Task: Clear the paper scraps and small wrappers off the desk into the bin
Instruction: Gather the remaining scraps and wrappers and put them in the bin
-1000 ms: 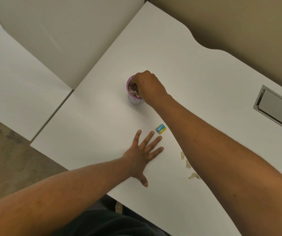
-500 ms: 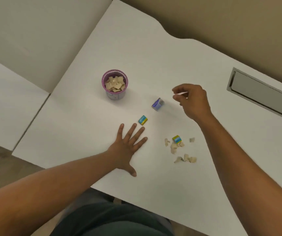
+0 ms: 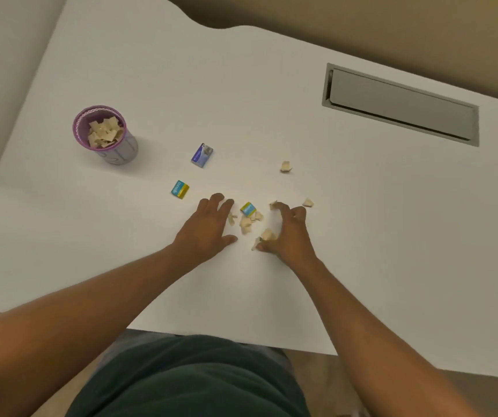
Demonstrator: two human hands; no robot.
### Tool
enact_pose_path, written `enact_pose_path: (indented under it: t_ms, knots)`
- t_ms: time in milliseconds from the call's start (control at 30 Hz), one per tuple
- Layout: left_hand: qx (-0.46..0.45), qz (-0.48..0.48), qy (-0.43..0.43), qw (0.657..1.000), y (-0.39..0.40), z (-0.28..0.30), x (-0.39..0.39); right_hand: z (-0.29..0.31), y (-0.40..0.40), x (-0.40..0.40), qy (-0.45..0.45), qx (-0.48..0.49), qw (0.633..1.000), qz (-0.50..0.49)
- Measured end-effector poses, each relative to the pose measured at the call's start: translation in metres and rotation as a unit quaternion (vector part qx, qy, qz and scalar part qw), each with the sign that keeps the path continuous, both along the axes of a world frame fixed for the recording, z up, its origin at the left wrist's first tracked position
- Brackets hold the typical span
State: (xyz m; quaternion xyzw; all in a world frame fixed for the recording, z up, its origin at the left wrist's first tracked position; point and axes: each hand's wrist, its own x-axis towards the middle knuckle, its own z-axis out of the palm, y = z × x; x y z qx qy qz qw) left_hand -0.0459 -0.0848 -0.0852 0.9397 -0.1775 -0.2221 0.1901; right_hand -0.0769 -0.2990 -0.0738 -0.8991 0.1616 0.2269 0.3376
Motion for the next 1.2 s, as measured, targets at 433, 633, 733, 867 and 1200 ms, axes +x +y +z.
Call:
enact_pose_path:
  t_ms: [433, 633, 733, 867, 1200]
  knots:
    - [0.001, -0.009, -0.035, 0.999, -0.038, -0.007, 0.044, -0.015, 0.001, 0.016, -0.074, -0.121, 0.983, 0.117]
    - [-0.057, 0.149, -0.028, 0.987, -0.032, -0.006, 0.056, -0.018, 0.005, 0.018, -0.139, -0.092, 0.971, 0.174]
    - [-0.075, 0.190, -0.039, 0.978, -0.026, -0.002, 0.052, -0.012, -0.014, 0.033, -0.219, -0.117, 0.959, 0.139]
    - [-0.060, 0.200, -0.046, 0.977, -0.021, 0.001, 0.026, -0.012, -0.048, 0.077, -0.172, -0.191, 0.956, 0.139]
    - [-0.173, 0.212, 0.054, 0.960, -0.053, -0.008, -0.027, -0.017, -0.059, 0.045, -0.181, -0.126, 0.940, 0.262]
